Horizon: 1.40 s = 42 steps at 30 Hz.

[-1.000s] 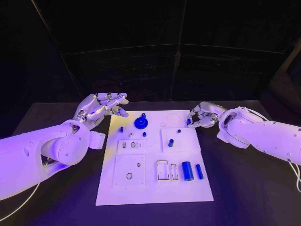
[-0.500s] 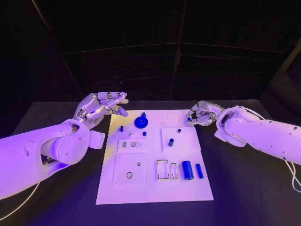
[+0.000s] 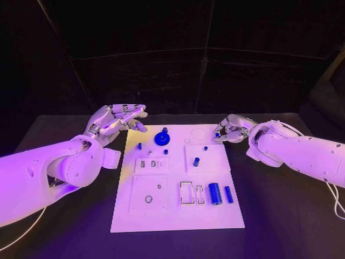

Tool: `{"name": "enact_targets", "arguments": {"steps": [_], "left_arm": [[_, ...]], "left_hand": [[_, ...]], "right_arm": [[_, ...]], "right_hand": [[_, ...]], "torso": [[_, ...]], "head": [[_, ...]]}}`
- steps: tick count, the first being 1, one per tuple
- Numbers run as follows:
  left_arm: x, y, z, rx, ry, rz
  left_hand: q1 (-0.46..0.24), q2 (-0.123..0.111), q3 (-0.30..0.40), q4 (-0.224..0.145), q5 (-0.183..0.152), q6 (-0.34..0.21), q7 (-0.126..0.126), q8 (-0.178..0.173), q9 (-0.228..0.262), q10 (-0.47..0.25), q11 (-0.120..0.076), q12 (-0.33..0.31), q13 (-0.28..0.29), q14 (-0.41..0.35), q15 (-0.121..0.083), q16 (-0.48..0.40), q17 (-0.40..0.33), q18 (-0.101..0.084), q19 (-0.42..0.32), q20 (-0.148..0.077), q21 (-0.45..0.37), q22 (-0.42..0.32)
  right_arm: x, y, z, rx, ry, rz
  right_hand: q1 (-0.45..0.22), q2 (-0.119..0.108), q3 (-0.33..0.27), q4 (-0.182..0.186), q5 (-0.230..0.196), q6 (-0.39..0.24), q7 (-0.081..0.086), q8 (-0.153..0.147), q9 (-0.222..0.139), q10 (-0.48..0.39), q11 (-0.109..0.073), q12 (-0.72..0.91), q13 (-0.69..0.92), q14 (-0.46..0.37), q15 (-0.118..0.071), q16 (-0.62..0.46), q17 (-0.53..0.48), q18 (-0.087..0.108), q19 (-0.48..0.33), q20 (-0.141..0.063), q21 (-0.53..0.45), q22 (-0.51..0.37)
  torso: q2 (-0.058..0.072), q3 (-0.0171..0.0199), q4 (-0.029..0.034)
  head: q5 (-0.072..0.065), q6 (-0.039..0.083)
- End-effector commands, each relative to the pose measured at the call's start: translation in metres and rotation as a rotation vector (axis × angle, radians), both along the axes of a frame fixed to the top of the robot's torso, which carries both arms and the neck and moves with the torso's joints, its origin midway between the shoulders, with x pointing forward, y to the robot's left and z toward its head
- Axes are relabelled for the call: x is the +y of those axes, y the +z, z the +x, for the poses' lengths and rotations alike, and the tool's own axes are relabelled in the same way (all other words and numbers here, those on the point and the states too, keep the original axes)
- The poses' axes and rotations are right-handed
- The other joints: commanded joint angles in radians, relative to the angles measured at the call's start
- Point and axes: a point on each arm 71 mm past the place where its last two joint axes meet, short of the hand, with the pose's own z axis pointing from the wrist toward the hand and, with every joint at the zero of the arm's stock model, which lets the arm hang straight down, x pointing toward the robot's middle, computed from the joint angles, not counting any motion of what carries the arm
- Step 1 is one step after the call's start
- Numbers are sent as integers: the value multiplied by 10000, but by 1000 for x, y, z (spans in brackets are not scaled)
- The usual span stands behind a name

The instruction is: Assemble the parts on the task board

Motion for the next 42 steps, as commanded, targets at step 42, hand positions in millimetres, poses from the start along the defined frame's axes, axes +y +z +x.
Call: {"name": "enact_targets", "arguments": {"steps": [42], "left_arm": [[-1,1,0,-62,-72,-15]], "left_hand": [[6,99,-46,0,15,-11,55,-56,-18,7,77,-63,-14,-82,25,56,44,27,-105,25,50,17]], "right_arm": [[-1,1,1,-93,-338,14]], "right_hand": [[-276,-445,-139,-113,34,-389,56,-262,-40,292,59,-108,1493,1059,104,24,2633,-97,520,7,28,1238]], "torso": [[1,10,-22]], "head": [[-12,-29]]}}
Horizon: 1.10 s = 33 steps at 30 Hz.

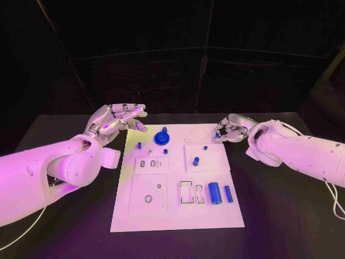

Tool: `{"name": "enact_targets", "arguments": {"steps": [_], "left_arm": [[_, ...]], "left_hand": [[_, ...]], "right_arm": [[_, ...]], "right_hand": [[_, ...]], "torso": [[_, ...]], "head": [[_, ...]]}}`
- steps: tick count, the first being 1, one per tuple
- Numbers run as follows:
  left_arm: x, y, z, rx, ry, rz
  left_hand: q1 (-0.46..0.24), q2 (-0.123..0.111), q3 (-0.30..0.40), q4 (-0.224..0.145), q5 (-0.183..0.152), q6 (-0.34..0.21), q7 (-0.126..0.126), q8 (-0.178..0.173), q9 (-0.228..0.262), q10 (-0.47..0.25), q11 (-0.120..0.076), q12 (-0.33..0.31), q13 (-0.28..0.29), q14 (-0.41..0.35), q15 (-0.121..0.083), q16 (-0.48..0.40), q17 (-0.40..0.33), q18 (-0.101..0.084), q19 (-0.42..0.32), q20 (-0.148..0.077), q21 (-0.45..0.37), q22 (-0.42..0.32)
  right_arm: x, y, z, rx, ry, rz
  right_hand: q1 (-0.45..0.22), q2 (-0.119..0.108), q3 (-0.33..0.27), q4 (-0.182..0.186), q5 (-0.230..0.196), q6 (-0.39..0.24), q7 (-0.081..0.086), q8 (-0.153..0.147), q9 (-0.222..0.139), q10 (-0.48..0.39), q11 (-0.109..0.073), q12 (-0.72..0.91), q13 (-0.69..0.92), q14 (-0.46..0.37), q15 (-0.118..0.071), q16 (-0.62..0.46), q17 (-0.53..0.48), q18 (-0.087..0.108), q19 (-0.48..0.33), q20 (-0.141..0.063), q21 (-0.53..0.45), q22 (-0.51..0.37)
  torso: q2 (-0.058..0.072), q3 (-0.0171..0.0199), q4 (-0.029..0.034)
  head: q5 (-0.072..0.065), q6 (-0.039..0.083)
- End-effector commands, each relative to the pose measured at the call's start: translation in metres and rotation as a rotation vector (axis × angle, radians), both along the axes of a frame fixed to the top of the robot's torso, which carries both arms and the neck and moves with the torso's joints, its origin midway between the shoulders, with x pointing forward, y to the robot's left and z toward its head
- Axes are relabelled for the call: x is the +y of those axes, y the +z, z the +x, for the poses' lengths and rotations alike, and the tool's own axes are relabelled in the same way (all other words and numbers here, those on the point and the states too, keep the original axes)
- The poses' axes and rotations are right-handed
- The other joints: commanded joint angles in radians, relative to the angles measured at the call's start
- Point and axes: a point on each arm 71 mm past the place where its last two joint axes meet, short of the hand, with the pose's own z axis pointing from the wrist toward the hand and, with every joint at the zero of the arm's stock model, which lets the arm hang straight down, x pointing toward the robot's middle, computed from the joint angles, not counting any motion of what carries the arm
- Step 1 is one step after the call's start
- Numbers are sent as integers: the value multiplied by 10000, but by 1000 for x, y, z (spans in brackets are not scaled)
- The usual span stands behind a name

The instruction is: Assemble the parts on the task board

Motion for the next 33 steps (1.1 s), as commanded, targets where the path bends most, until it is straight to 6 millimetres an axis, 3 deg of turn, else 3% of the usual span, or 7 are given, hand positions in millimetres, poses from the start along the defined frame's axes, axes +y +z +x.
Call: {"name": "enact_targets", "arguments": {"steps": [1,33], "left_arm": [[-1,1,0,-82,-73,-25],[-2,1,0,-78,-73,-21]], "left_hand": [[6,99,-47,0,15,-10,55,-56,-10,7,77,-63,-17,-47,-12,57,12,28,-72,-9,50,10],[15,107,-45,-4,17,-11,54,-60,-10,3,79,-60,-16,-62,-10,61,39,29,-84,-6,54,12]], "right_arm": [[0,2,0,-92,-109,19],[-1,1,-1,22,-76,-29]], "right_hand": [[-21,-83,-29,-3,34,-56,-6,-31,-15,256,22,-51,1495,1023,68,24,2628,-98,521,7,29,1240],[-99,50,28,32,98,331,-77,210,70,281,-31,-18,1527,1023,40,24,2628,-97,522,-1,25,1240]], "torso": [[0,2,-8],[0,-4,3]], "head": [[-5,-5],[-27,-41]]}}
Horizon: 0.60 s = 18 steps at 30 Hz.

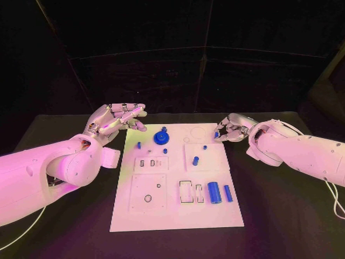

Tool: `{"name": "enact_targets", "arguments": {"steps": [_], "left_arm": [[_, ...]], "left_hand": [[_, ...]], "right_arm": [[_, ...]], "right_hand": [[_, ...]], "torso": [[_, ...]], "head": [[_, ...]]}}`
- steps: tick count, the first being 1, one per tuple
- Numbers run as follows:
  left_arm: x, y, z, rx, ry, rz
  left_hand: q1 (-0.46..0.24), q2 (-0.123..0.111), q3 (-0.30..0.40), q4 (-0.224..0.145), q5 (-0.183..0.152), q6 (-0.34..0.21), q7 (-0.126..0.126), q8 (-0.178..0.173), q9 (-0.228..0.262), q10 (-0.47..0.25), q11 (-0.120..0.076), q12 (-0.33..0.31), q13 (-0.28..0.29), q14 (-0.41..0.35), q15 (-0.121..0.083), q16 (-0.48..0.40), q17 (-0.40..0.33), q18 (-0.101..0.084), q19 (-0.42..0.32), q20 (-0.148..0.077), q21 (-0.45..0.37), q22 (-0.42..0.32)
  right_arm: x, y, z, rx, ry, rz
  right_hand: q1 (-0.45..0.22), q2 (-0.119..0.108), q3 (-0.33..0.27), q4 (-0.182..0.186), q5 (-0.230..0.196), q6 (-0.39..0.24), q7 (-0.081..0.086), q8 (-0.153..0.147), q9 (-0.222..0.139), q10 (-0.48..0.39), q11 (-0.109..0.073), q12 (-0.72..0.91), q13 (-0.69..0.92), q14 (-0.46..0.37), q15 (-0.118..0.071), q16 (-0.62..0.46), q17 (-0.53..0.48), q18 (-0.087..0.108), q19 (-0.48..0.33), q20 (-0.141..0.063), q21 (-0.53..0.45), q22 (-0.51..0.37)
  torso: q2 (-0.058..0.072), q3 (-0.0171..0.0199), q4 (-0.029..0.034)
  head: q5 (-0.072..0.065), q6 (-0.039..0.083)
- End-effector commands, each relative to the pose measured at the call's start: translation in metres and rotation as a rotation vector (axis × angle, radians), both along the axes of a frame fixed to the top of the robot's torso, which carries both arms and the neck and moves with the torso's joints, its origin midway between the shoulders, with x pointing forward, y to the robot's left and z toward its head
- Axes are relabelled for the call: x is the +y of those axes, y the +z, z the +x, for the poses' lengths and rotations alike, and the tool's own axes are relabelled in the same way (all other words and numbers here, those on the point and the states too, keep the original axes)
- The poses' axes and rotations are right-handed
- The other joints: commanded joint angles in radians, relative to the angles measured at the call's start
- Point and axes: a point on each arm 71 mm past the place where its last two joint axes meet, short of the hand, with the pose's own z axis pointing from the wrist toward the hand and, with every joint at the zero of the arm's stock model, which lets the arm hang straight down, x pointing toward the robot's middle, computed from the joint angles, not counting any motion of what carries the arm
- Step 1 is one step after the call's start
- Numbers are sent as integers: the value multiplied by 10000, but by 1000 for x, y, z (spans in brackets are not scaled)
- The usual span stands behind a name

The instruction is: Assemble the parts on the task board

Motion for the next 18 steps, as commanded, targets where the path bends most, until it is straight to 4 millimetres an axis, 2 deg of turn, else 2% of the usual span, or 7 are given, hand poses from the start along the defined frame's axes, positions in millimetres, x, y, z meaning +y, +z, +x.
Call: {"name": "enact_targets", "arguments": {"steps": [1,9,12,14,18], "left_arm": [[-1,1,0,-84,-65,-23],[-1,1,0,-81,-60,-19],[-1,1,0,-80,-61,-19],[-1,1,0,-79,-61,-19],[-1,1,0,-78,-60,-17]], "left_hand": [[15,107,-46,-4,16,-10,54,-61,-11,3,79,-60,-17,-63,-10,62,10,29,-84,-6,54,15],[15,107,-46,-4,16,-10,54,-61,-11,3,79,-60,-17,-63,-10,62,10,29,-84,-6,54,15],[15,107,-46,-4,16,-10,54,-61,-11,3,79,-60,-17,-63,-10,62,10,29,-84,-6,54,15],[15,107,-46,-4,16,-10,54,-61,-11,3,79,-60,-17,-63,-10,62,10,29,-84,-6,54,15],[31,121,-40,-11,19,-4,52,-61,-9,6,77,-55,-16,-75,-10,70,43,32,-93,-4,61,19]], "right_arm": [[2,1,0,-38,57,10],[3,1,0,-13,37,2],[3,1,1,-30,-3,2],[2,1,1,-79,-43,3],[2,2,1,-190,-114,11]], "right_hand": [[-104,59,33,35,61,120,-12,60,16,287,-38,31,1535,1023,34,24,2632,-96,522,-5,25,1240],[-175,255,152,80,108,635,-173,284,65,360,-175,118,1615,1023,-75,24,2632,-101,537,-92,34,1269],[-159,396,249,93,123,750,-221,321,71,373,-219,130,1628,1023,-115,24,2632,-103,540,-128,36,1274],[-123,566,377,94,-12,849,-266,348,75,380,-263,135,1636,1023,-155,24,2632,-103,541,-168,35,1275],[-71,702,517,65,-88,899,-298,346,71,387,-295,140,1644,1023,-189,24,2632,-103,541,-204,33,1273]], "torso": [[0,-2,3],[1,2,3],[2,4,-1],[0,3,1],[-4,7,8]], "head": [[-2,-11],[-3,-37],[-1,-43],[-1,-46],[7,-46]]}}
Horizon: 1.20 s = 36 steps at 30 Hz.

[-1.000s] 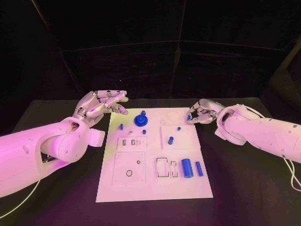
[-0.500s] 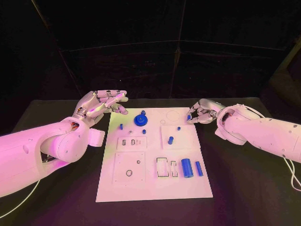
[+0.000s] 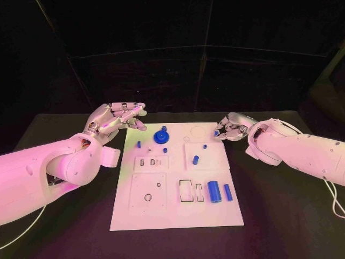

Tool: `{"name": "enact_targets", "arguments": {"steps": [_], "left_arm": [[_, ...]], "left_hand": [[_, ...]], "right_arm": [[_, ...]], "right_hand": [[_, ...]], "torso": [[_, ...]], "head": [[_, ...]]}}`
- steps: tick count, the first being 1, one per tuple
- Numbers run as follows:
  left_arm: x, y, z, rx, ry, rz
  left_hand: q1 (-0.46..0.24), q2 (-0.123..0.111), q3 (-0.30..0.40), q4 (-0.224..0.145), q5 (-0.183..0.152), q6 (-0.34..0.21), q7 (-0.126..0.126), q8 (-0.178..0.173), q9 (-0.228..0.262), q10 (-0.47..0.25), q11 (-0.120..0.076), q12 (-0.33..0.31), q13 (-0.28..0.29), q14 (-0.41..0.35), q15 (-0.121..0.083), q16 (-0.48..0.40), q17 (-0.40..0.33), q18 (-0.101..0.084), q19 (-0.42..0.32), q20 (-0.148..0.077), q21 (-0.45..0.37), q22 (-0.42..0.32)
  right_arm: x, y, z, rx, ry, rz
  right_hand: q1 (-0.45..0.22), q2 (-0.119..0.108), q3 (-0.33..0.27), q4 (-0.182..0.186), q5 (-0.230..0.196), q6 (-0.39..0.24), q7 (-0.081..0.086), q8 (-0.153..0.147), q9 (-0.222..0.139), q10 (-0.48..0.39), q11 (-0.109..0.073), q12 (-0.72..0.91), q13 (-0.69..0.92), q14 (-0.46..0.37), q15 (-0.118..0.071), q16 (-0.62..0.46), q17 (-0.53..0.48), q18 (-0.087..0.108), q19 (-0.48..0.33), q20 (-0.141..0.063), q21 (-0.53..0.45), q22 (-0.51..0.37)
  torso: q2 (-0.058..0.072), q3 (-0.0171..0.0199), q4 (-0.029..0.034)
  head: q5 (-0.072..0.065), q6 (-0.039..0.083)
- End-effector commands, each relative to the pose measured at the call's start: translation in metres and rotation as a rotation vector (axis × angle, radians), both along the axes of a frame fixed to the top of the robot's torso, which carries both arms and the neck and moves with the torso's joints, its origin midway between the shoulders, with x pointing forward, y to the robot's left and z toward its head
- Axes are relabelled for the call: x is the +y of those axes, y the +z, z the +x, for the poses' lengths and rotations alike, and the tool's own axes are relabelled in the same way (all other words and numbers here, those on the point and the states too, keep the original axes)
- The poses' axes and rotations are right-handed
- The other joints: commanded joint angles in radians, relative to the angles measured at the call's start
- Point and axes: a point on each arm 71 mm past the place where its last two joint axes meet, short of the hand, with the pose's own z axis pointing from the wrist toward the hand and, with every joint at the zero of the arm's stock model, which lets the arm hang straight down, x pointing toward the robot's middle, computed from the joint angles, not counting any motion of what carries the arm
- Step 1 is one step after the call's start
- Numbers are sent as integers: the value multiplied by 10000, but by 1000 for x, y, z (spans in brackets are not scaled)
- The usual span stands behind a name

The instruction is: Assemble the parts on the task board

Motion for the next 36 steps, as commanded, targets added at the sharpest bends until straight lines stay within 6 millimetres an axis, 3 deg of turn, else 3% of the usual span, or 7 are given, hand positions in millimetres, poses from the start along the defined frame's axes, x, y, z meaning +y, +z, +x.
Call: {"name": "enact_targets", "arguments": {"steps": [1,14,18,24,27,32,36], "left_arm": [[-1,1,0,-84,-60,-21],[0,2,-1,-85,-42,-18],[1,2,-1,-77,-41,-15],[4,1,0,-40,-27,101],[5,1,0,-87,-7,332],[6,0,1,-72,43,519],[5,-1,2,48,58,618]], "left_hand": [[-8,82,-40,-11,19,-4,52,-61,-10,5,77,-55,-8,-75,-11,58,24,32,-93,-4,61,16],[2,86,-38,-17,20,-2,51,-62,-9,5,76,-53,-8,-80,-11,61,38,33,-97,-3,64,18],[35,91,-30,-38,21,8,40,-61,-7,17,68,-46,-5,-89,-16,71,69,38,-104,-5,72,22],[104,143,-18,-64,17,127,-44,-24,14,236,-17,29,26,-34,-85,102,219,73,-93,-33,98,30],[47,161,-70,5,15,262,-102,11,29,626,-98,140,88,-75,-124,38,310,69,-105,-65,95,24],[63,151,-125,32,22,256,-74,-54,4,480,-24,-59,19,-461,-20,-336,270,37,-369,-2,-96,-77],[53,150,-176,40,24,177,52,-129,-18,192,154,-77,-30,-1292,285,-1078,-47,-32,-1344,252,-853,-463]], "right_arm": [[1,3,0,-234,-117,12],[14,14,-16,-938,218,144],[30,23,-29,-1116,425,362],[59,37,-39,-1539,925,335],[75,40,-41,-1692,1193,276],[107,42,-44,-1861,1734,178],[136,42,-48,-1856,2231,183]], "right_hand": [[64,216,176,-38,-143,105,2,21,11,334,-68,55,1643,1057,-86,25,2633,-103,505,-107,32,1272],[126,203,409,-186,-173,102,9,-37,-14,335,-75,49,1647,1057,-106,25,2633,-106,511,-140,33,1280],[108,173,426,-203,-216,103,12,-46,-17,340,-71,54,1652,1057,-103,25,2633,-106,510,-141,32,1278],[59,130,446,-212,-282,104,19,-61,-22,345,-66,57,1657,1057,-99,25,2633,-106,511,-140,31,1277],[53,120,448,-216,-289,104,18,-64,-23,348,-65,61,1660,1057,-99,25,2633,-104,507,-139,27,1267],[54,103,456,-229,-294,102,17,-68,-25,349,-65,62,1661,1057,-98,25,2633,-103,506,-139,26,1265],[56,53,475,-267,-283,102,18,-78,-28,348,-66,58,1659,1057,-98,25,2633,-103,505,-138,24,1262]], "torso": [[-4,5,6],[-32,-33,0],[-44,-42,12],[-63,-62,42],[-80,-68,43],[-96,-68,62],[-78,-71,48]], "head": [[13,5],[58,7],[169,15],[164,41],[253,22],[420,-66],[646,-55]]}}
